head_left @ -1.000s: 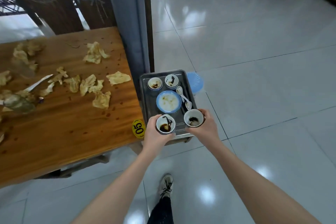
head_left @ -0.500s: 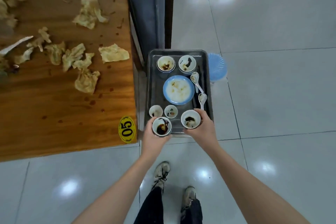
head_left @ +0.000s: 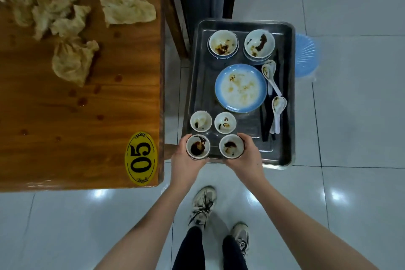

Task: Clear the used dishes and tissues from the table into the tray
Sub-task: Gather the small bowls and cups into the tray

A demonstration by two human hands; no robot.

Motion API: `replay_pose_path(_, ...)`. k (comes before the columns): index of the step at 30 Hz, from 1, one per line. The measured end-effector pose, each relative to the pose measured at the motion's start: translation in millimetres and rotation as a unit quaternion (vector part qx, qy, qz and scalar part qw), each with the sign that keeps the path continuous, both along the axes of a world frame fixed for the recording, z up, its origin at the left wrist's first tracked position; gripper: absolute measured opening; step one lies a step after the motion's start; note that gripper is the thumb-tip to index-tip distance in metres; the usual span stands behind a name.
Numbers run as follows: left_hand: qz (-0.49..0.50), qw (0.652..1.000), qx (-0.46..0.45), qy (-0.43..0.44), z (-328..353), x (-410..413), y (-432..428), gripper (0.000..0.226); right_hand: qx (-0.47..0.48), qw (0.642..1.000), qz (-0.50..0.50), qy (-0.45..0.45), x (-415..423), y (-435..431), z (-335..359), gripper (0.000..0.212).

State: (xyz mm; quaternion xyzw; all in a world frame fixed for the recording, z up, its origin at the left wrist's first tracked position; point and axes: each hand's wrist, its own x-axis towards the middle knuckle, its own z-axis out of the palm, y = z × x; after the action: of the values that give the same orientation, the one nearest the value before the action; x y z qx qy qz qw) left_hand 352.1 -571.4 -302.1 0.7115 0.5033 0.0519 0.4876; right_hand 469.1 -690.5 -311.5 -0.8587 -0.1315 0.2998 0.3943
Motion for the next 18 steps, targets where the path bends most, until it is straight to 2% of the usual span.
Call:
replay_pose_path(6, 0.006, 1.000, -0.002, -0.001, -28, 0, 2, 0.079, 0.021, 1.000, -0.011, 0.002, -7, 9, -20, 0.070)
replay_pose_path(11, -0.004, 1.000, -0.005, 0.006, -41, 4, 3, 0.074, 0.024, 0.999, -0.009, 0.020, -11, 14, -32, 0.075)
replay_pose_path(18, -0.030, 0.999, -0.001, 0.022, -56, 0, 7, 0.078, 0.015, 0.998, -0.016, 0.053, -9, 14, -41, 0.071)
